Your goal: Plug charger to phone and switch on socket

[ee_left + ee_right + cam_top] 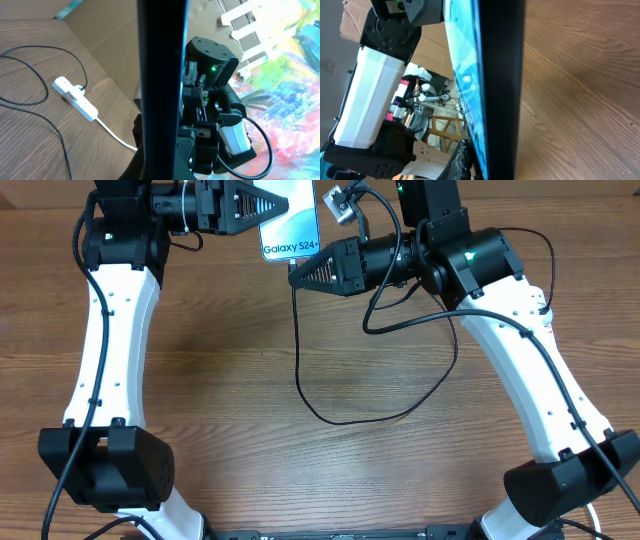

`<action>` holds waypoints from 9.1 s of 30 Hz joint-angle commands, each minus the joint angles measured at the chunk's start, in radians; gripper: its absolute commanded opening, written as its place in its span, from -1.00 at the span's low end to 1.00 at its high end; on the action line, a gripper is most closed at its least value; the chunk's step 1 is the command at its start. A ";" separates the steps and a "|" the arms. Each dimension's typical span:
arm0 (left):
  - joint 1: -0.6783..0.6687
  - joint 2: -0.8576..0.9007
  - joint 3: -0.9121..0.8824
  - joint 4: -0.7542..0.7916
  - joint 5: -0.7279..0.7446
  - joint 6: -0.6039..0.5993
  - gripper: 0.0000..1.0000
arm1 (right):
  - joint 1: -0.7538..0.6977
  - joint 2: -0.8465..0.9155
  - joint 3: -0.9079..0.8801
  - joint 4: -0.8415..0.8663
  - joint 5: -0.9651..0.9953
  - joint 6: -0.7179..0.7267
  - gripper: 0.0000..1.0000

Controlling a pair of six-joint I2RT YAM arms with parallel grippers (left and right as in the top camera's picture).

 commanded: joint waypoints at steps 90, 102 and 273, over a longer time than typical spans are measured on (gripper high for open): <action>-0.160 0.532 0.002 -0.871 -0.784 0.639 -0.92 | -0.045 0.006 0.019 -0.465 0.605 0.056 1.00; -0.166 0.532 -0.061 -0.813 -0.834 0.639 -0.68 | -0.045 0.006 0.019 -0.466 0.607 0.056 1.00; -0.092 -0.174 -0.018 -0.880 -1.512 0.517 1.00 | -0.897 0.320 -0.418 0.003 1.001 0.010 1.00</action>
